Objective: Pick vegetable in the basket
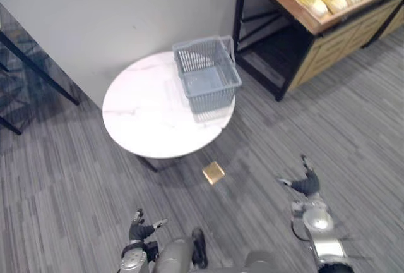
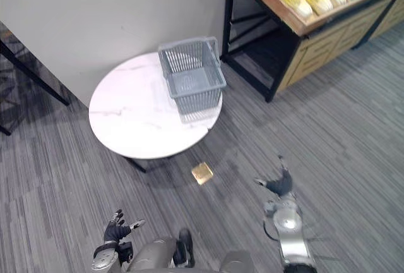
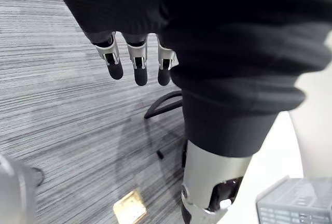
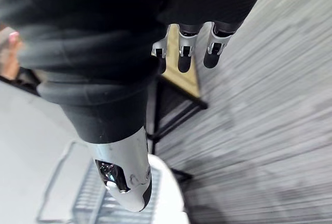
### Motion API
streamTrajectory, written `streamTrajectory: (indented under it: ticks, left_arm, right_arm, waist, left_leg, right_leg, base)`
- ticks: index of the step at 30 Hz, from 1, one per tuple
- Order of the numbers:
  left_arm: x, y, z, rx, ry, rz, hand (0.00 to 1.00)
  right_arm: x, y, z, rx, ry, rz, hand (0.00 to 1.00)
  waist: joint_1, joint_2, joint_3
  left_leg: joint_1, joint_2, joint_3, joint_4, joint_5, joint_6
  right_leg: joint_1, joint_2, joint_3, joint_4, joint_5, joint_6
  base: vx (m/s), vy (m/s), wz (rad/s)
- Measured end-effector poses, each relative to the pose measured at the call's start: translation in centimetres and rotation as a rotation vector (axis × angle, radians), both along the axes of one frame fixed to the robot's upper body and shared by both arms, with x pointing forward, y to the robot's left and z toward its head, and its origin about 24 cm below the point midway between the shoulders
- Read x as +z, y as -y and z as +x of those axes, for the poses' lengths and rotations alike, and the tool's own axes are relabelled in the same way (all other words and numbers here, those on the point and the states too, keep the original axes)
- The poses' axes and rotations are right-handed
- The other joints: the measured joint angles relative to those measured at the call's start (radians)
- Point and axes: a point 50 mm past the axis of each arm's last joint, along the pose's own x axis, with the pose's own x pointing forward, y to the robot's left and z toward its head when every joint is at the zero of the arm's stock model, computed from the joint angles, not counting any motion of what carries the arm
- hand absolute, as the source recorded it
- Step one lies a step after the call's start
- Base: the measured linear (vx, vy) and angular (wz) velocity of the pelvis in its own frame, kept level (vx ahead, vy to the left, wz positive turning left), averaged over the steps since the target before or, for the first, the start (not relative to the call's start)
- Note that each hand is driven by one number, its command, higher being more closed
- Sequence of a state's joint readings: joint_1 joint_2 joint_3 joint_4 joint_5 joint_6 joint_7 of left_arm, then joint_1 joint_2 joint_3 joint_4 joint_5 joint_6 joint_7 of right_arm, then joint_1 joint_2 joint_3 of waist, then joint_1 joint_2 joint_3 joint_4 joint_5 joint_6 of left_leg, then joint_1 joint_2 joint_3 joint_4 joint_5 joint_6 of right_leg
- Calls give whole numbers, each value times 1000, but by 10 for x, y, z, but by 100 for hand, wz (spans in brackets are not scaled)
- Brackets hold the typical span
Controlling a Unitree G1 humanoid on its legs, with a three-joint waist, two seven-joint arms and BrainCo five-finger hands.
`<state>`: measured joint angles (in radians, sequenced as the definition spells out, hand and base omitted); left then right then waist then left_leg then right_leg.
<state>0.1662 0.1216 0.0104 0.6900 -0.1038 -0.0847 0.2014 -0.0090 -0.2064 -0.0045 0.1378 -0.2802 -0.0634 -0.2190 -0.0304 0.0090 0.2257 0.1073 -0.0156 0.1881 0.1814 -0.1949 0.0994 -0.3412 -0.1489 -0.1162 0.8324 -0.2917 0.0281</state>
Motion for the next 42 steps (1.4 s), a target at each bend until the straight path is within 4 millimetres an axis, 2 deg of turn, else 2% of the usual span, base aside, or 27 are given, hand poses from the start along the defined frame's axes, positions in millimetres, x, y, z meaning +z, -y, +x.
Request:
streamTrajectory:
  ticks: [1, 2, 3, 4, 5, 6, 7, 8, 9, 10, 12, 14, 17, 18, 19, 20, 21, 23, 25, 27, 29, 33, 36, 41, 42]
  left_arm:
    - [-1, 0, 3, -14, -10, 5, 0]
    - [-2, 0, 4, -30, -12, 8, 0]
    - [-1, -2, 5, -40, -9, 18, 0]
    - [-5, 4, 4, -42, -31, 1, 0]
    - [-7, 6, 0, -53, -39, -1, 0]
    - [-9, 8, -5, -65, -53, -1, 0]
    - [-11, 9, -8, -65, -68, -2, 0]
    - [-11, 10, -8, -65, -72, -4, 0]
    - [-13, 10, -13, -65, -83, -10, 0]
    - [-15, 9, -20, -65, -103, -13, 0]
    - [-17, 9, -26, -64, -120, -18, 0]
    - [-17, 8, -27, -60, -125, -17, 0]
    - [-17, 8, -28, -62, -128, -17, 0]
    - [-17, 8, -27, -62, -128, -18, 0]
    - [-17, 9, -26, -64, -125, -19, 0]
    - [-17, 10, -26, -67, -122, -21, 0]
    - [-17, 11, -24, -78, -123, -18, 0]
    - [-15, 14, -18, -110, -108, -13, 0]
    - [-14, 17, -14, -130, -100, -10, 0]
    - [-14, 16, -12, -131, -95, -6, 0]
    - [-11, 11, -7, -136, -81, 12, 0]
    - [-4, 3, 4, -139, -40, 37, 0]
    - [3, 0, 16, -138, 11, 45, 0]
    - [13, 3, 36, -131, 97, 30, 0]
    - [14, 2, 36, -129, 101, 30, 0]
  right_arm:
    - [9, -3, 6, 34, 32, -31, 0]
    - [13, -4, 8, 49, 45, -46, 0]
    - [19, -4, 8, 69, 65, -71, 0]
    - [26, -1, 10, 98, 81, -132, 0]
    - [28, -3, 11, 112, 85, -149, 0]
    - [36, -6, 13, 139, 115, -186, 0]
    - [41, -8, 15, 155, 133, -225, 0]
    - [41, -8, 16, 162, 131, -249, 0]
    - [41, -9, 18, 189, 121, -304, 0]
    - [43, -18, 21, 232, 133, -335, 0]
    - [51, -31, 25, 283, 173, -350, 0]
    - [65, -44, 33, 341, 235, -403, 0]
    - [68, -54, 36, 399, 243, -441, 0]
    - [68, -59, 36, 434, 238, -474, 0]
    - [67, -60, 38, 453, 233, -504, 0]
    - [68, -61, 39, 476, 229, -540, 0]
    - [69, -63, 43, 495, 225, -575, 0]
    - [74, -66, 52, 506, 236, -628, 0]
    - [90, -71, 71, 507, 270, -688, 0]
    - [101, -71, 83, 496, 287, -739, 0]
    - [114, -68, 93, 476, 305, -799, 0]
    - [120, -49, 108, 417, 258, -900, 0]
    - [132, -31, 120, 343, 224, -966, 0]
    - [162, 10, 139, 177, 156, -1045, 0]
    - [164, 14, 140, 160, 146, -1049, 100]
  waist:
    - [-15, 3, 2]
    - [-20, -5, 1]
    - [-14, -31, -3]
    - [-10, -10, -6]
    - [0, 5, -17]
    - [-7, 21, -21]
    - [-16, 37, -18]
    - [-13, 42, -14]
    - [-4, 54, -3]
    - [4, 55, 3]
    - [10, 38, 7]
    - [20, 46, 3]
    - [20, 49, 2]
    - [18, 56, -2]
    - [17, 63, -4]
    - [15, 80, -3]
    - [12, 92, 0]
    - [14, 83, 1]
    - [21, 86, 9]
    - [25, 96, 14]
    - [40, 108, 21]
    - [44, 119, 39]
    - [43, 127, 70]
    - [46, 166, 126]
    - [46, 170, 130]
  left_leg:
    - [32, 5, -12, -6, -7, -12]
    - [49, -3, -17, -8, -15, -33]
    - [81, -23, -23, 0, -49, -89]
    - [122, 7, -55, 32, -110, -127]
    - [114, 28, -55, 47, -105, -135]
    - [86, 40, -79, 112, -99, -145]
    - [25, 64, -101, 257, -83, -173]
    - [-7, 79, -105, 347, -58, -205]
    - [-55, 120, -103, 521, -9, -228]
    - [-80, 157, -66, 637, -17, -213]
    - [-105, 178, -13, 656, -32, -187]
    - [-169, 182, 19, 532, -45, -166]
    - [-198, 167, 21, 342, -44, -166]
    - [-191, 149, 11, 213, -18, -168]
    - [-183, 138, 6, 113, 59, -168]
    - [-182, 139, 3, 50, 189, -171]
    - [-173, 141, 6, 11, 218, -158]
    - [-150, 120, 3, -72, 220, -156]
    - [-146, 88, 14, -148, 241, -131]
    - [-151, 69, 20, -186, 258, -122]
    - [-169, 57, 30, -220, 273, -113]
    - [-206, 46, 30, -242, 297, -104]
    - [-236, 44, 14, -246, 310, -103]
    - [-287, 46, -34, -255, 343, -111]
    - [-291, 46, -41, -259, 350, -114]
  right_leg:
    - [-15, 33, 1, -260, 60, 25]
    - [-10, 44, 0, -401, 126, 28]
    - [-14, 45, 17, -531, 271, 17]
    - [-23, 58, 22, -458, 368, -31]
    - [-29, 67, 36, -434, 335, -30]
    - [-29, 66, 12, -401, 277, -38]
    - [-6, 61, -22, -387, 232, -49]
    - [19, 64, -31, -390, 217, -55]
    - [102, 74, -49, -424, 199, -64]
    - [192, 82, -65, -474, 188, -72]
    - [270, 80, -64, -541, 187, -74]
    - [324, 77, -51, -600, 188, -74]
    - [346, 71, -48, -629, 195, -65]
    - [354, 68, -48, -640, 196, -58]
    - [358, 73, -46, -648, 198, -46]
    - [364, 89, -46, -656, 199, -34]
    - [370, 97, -43, -662, 190, -18]
    - [348, 79, -38, -661, 188, 3]
    - [311, 59, -17, -663, 195, 25]
    - [286, 48, -11, -665, 201, 38]
    - [250, 42, 7, -672, 211, 51]
    - [209, 37, 8, -684, 230, 56]
    - [182, 36, -5, -682, 232, 55]
    - [140, 37, -43, -661, 231, 50]
    - [135, 37, -47, -657, 230, 49]
  base:
    - [525, -106, 79]
    - [502, -107, 78]
    - [526, -160, 70]
    - [513, -161, 56]
    - [512, -201, 56]
    - [543, -219, 57]
    - [536, -244, 65]
    - [519, -243, 55]
    - [411, -181, 27]
    - [391, -167, 11]
    - [245, -107, -7]
    - [242, -64, -19]
    - [244, 30, -9]
    - [206, 82, -8]
    - [230, 134, -9]
    - [179, 166, -5]
    - [179, 209, 7]
    - [94, 166, 7]
    - [16, 155, -8]
    - [-12, 145, -4]
    - [-13, 106, -15]
    - [10, 57, -3]
    - [2, 8, 13]
    - [-17, -16, 20]
    - [-6, -22, 22]
